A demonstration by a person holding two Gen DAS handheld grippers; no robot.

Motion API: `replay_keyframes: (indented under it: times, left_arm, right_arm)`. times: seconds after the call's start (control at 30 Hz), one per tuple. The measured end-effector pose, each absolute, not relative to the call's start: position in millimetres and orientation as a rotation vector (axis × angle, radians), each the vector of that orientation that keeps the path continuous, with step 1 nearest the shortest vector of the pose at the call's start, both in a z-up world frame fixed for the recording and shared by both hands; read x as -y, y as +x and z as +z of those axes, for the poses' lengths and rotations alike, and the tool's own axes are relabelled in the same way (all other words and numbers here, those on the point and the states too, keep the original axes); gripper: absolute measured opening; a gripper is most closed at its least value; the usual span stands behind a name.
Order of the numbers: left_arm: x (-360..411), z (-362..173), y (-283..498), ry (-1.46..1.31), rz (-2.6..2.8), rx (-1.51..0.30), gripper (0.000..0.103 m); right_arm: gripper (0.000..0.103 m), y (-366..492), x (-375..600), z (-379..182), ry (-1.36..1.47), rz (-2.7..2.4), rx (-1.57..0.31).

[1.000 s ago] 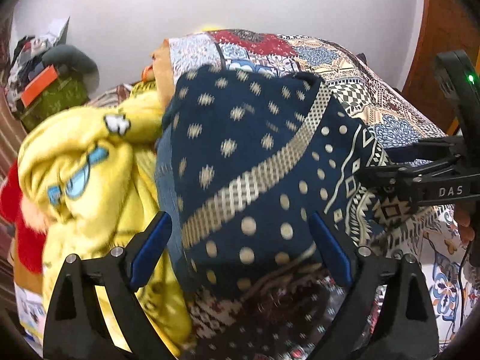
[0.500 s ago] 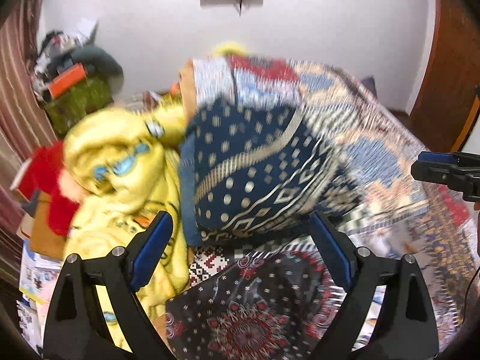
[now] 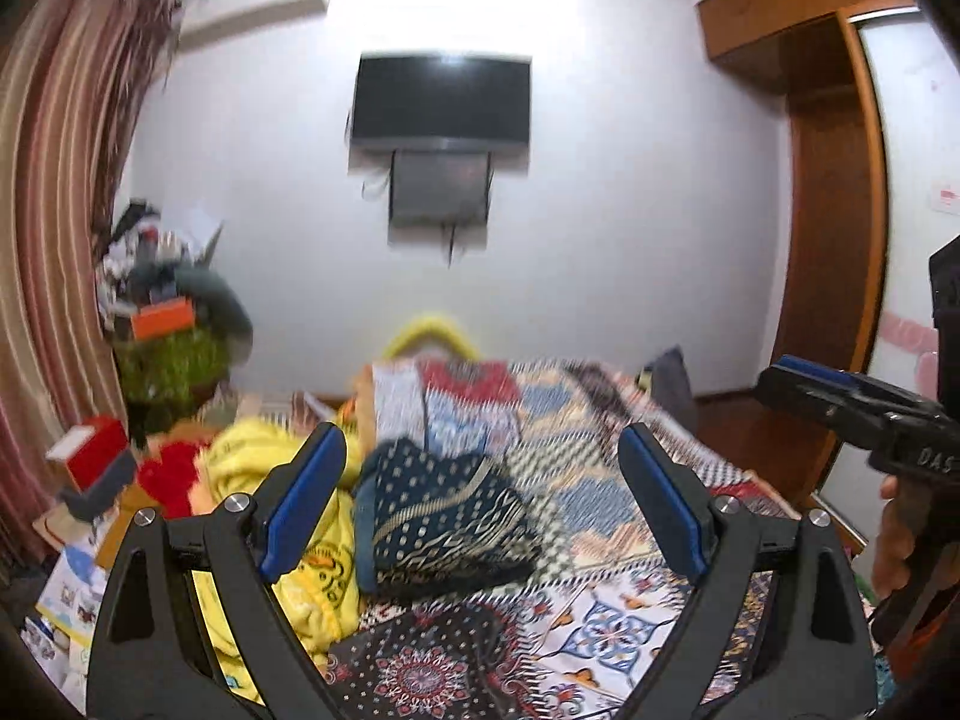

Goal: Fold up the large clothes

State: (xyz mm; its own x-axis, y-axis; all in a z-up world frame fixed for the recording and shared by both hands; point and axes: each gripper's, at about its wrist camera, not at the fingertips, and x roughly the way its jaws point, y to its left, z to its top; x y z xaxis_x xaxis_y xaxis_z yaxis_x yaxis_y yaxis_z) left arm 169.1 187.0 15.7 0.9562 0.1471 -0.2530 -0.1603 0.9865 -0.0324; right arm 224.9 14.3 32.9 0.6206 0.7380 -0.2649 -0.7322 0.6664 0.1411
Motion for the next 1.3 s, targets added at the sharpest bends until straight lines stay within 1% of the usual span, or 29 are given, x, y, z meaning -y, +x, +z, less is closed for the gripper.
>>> replay_keyframes:
  times: [0.1,0.2,0.4,0.5,0.53,0.63,0.67,0.83,0.97,1.3]
  left_arm:
    - [-166.4,27.7,137.0,-0.026,0.165,-0.173,0.093]
    - [-157.0,29.9,117.8,-0.038,0.163,-0.133,0.093]
    - [-143.1,21.6,95.6,-0.046,0.179,-0.111,0.093]
    - [-139.8,19.0,96.1,-0.045,0.18,-0.12,0.097]
    - [-138.1,17.8,95.0,-0.041,0.186,-0.121,0.098]
    - [-137.3,16.7,94.4,-0.043,0.197,-0.118,0.102]
    - [-136.6,17.0,93.0,-0.044,0.195,-0.118,0.102]
    - [-136.1,14.5,92.1,-0.042,0.203,-0.124,0.102]
    - [-137.9,13.1,91.6,-0.047,0.205,-0.124,0.102]
    - [-139.5,11.5,91.8,-0.062,0.211,-0.129,0.102]
  right_arm:
    - [0.061,196.8,-6.1,40.4,0.021,0.828,-0.239]
    - [0.061,183.4,-3.5,39.2,0.028,0.834,-0.216]
    - [0.061,177.7,0.8,28.9,0.036,0.803,-0.208]
    - [0.061,179.4,-2.5,25.7,0.024,0.79,-0.223]
    - [0.063,178.2,-2.0,26.0,0.021,0.786,-0.225]
    - [0.077,176.5,-1.4,25.7,0.006,0.752,-0.216]
    - [0.081,175.5,-0.3,25.5,0.005,0.739,-0.207]
    - [0.097,169.3,3.7,24.1,0.006,0.692,-0.181]
    - [0.099,166.9,5.0,23.2,-0.015,0.655,-0.157]
    - [0.099,163.8,6.3,24.4,-0.032,0.653,-0.161]
